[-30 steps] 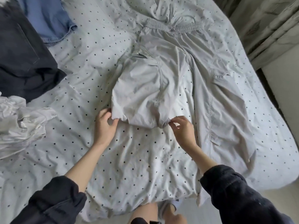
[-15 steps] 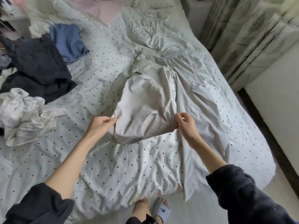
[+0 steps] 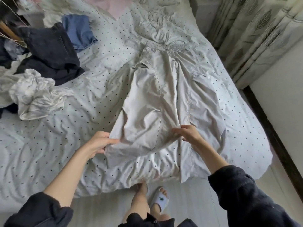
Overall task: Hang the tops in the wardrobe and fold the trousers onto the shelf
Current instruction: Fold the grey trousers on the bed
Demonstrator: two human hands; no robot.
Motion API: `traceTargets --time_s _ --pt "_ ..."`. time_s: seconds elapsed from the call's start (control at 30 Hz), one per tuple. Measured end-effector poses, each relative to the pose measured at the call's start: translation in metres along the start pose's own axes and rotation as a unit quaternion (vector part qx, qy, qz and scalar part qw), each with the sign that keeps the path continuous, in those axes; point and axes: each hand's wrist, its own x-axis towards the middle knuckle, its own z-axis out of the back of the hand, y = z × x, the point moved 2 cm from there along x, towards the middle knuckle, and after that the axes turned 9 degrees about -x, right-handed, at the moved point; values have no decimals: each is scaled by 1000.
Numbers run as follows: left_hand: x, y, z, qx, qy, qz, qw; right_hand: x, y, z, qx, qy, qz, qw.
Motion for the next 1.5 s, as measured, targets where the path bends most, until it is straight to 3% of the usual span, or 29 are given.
traceTargets --time_s 0.1,0.33,0.5,0.67,0.83,1.03,1.23,1.5 --pt "-10 15 -1 -12 6 9 1000 -5 -12 -4 34 -45 0 998" --pt "-9 86 -19 -5 7 60 998 -27 -81 -39 6 57 -108 993" --pt "0 131 -36 -38 0 74 997 -26 -115 -63 -40 31 -121 991" --pt "11 156 -29 -15 -45 11 999 -29 -146 -80 -106 -37 -120 986" --pt "0 174 -31 -16 -42 -60 997 -52 -166 -91 -130 -109 -146 975" --pt "-3 175 -32 -38 -30 -54 997 -59 -167 -95 -204 -76 -158 963" --pt "-20 154 -43 34 -51 -197 978 -69 -146 -113 -110 -27 -93 989" --pt "-42 83 -122 91 6 -339 936 -76 -131 -70 33 -18 -59 998"
